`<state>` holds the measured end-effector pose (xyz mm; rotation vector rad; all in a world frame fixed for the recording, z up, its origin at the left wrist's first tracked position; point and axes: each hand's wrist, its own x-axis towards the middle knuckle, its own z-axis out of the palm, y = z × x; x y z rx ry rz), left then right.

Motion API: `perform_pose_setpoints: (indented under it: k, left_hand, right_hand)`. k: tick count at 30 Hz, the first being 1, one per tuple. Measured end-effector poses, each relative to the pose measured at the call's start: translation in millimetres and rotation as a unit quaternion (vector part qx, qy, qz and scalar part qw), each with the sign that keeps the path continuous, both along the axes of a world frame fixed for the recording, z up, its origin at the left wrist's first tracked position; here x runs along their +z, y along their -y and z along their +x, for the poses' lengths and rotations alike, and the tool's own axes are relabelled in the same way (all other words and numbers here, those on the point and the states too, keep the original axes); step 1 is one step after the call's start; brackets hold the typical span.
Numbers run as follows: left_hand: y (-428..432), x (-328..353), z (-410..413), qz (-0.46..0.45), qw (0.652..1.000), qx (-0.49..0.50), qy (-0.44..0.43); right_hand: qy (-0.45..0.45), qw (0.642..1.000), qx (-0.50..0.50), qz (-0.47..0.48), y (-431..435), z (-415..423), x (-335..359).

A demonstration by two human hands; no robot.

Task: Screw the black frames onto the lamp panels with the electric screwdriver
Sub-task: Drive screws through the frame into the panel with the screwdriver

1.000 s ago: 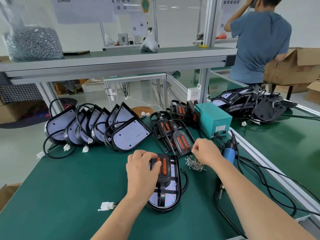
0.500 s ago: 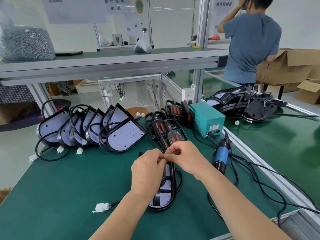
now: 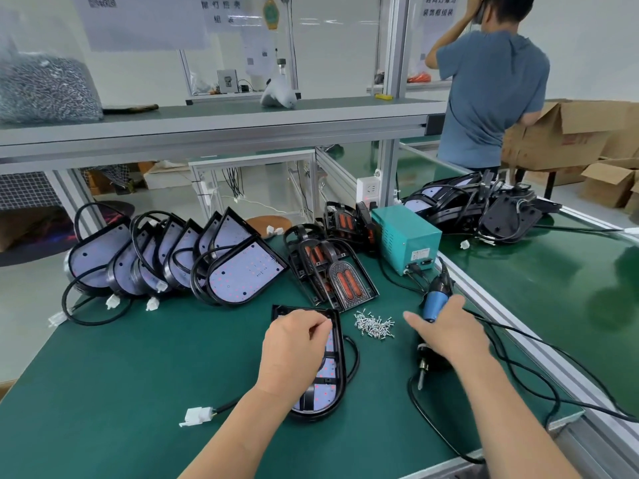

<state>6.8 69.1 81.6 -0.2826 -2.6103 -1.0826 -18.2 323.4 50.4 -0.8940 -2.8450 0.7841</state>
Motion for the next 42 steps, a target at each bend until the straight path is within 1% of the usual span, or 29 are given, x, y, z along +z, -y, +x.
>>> perform_pose_setpoints:
  k: [2, 3, 4, 5, 6, 7, 9, 10, 11, 12, 15, 18, 20, 22, 24, 25, 26, 29, 30, 32, 34, 36, 40, 42]
  left_hand:
    - [-4.5, 0.1, 2.0, 0.004, 1.0, -0.008, 0.01]
    - [-5.7, 0.1, 3.4, 0.013, 1.0, -0.011, 0.013]
    - [-5.9, 0.2, 4.5, 0.024, 0.999, -0.014, 0.016]
    - [-5.3, 0.5, 5.4, 0.036, 0.999, -0.016, 0.02]
    - [-4.0, 1.2, 6.0, 0.047, 0.998, -0.019, 0.024]
    - [-2.9, 1.9, 5.9, 0.055, 0.998, -0.021, 0.027]
    - [-2.7, 2.0, 4.4, 0.06, 0.997, -0.022, 0.032]
    - [-3.4, 1.6, 3.9, 0.062, 0.997, -0.022, 0.035]
    - [-4.5, 1.2, 3.8, 0.065, 0.997, -0.022, 0.039]
    - [-5.6, 0.8, 4.1, 0.068, 0.997, -0.024, 0.042]
    - [-8.3, 1.0, 4.4, 0.082, 0.995, -0.034, 0.052]
    - [-8.0, 3.9, 4.8, 0.097, 0.992, -0.049, 0.067]
    - [-7.4, 7.1, 5.3, 0.115, 0.988, -0.061, 0.083]
    - [-6.3, 9.8, 5.0, 0.133, 0.984, -0.069, 0.096]
    - [-4.4, 10.7, 4.1, 0.15, 0.981, -0.067, 0.105]
    - [-3.3, 10.4, 3.8, 0.158, 0.979, -0.064, 0.108]
    - [-2.0, 9.9, 3.6, 0.166, 0.978, -0.062, 0.113]
    - [2.2, 7.0, 2.6, 0.198, 0.969, -0.061, 0.133]
    - [3.6, 6.3, 2.0, 0.216, 0.964, -0.063, 0.144]
    - [6.3, 5.4, 0.9, 0.265, 0.948, -0.069, 0.164]
    - [8.1, 5.3, 0.2, 0.308, 0.931, -0.074, 0.18]
    - [10.0, 5.6, -0.1, 0.358, 0.91, -0.076, 0.195]
    - [13.6, 6.6, 0.8, 0.458, 0.854, -0.081, 0.233]
    - [13.7, 6.5, 1.4, 0.493, 0.83, -0.089, 0.246]
  right_hand:
    - [-0.02, 1.0, -0.019, -0.009, 3.2, -2.7, -5.4]
    - [-0.03, 0.998, -0.037, -0.033, 0.9, -2.9, -6.6]
    - [-0.042, 0.994, -0.057, -0.081, -3.6, -2.4, -7.5]
    - [-0.062, 0.983, -0.074, -0.159, -8.6, -0.8, -7.9]
    - [-0.094, 0.957, -0.086, -0.262, -12.8, 1.9, -6.8]
    - [-0.133, 0.912, -0.092, -0.377, -16.6, 4.6, -5.3]
    - [-0.178, 0.795, -0.102, -0.571, -19.2, 12.3, -0.4]
    - [-0.19, 0.736, -0.102, -0.642, -17.1, 16.7, 3.1]
    - [-0.205, 0.693, -0.098, -0.684, -13.6, 20.0, 6.3]
    - [-0.221, 0.674, -0.091, -0.699, -9.6, 22.7, 8.9]
    - [-0.273, 0.674, -0.061, -0.684, 3.8, 26.1, 13.3]
    - [-0.339, 0.656, -0.055, -0.672, 16.4, 25.7, 25.0]
    - [-0.375, 0.618, -0.036, -0.69, 24.1, 22.5, 37.3]
    - [-0.383, 0.565, 0.017, -0.731, 32.9, 17.6, 51.3]
    - [-0.381, 0.528, 0.079, -0.755, 42.3, 13.0, 66.2]
    - [-0.385, 0.52, 0.101, -0.756, 47.1, 11.1, 73.3]
    - [-0.392, 0.521, 0.113, -0.75, 52.2, 9.3, 80.3]
    - [-0.416, 0.551, 0.105, -0.715, 68.2, 2.3, 98.7]
    - [-0.423, 0.555, 0.101, -0.709, 72.7, 0.1, 103.4]
    - [-0.429, 0.546, 0.108, -0.711, 79.6, -2.8, 110.0]
    - [-0.427, 0.526, 0.117, -0.726, 84.0, -3.7, 113.6]
    - [-0.425, 0.516, 0.116, -0.735, 87.8, -4.4, 116.1]
    - [-0.443, 0.531, 0.067, -0.719, 95.2, -6.0, 118.2]
    - [-0.441, 0.53, 0.039, -0.723, 97.3, -5.9, 116.8]
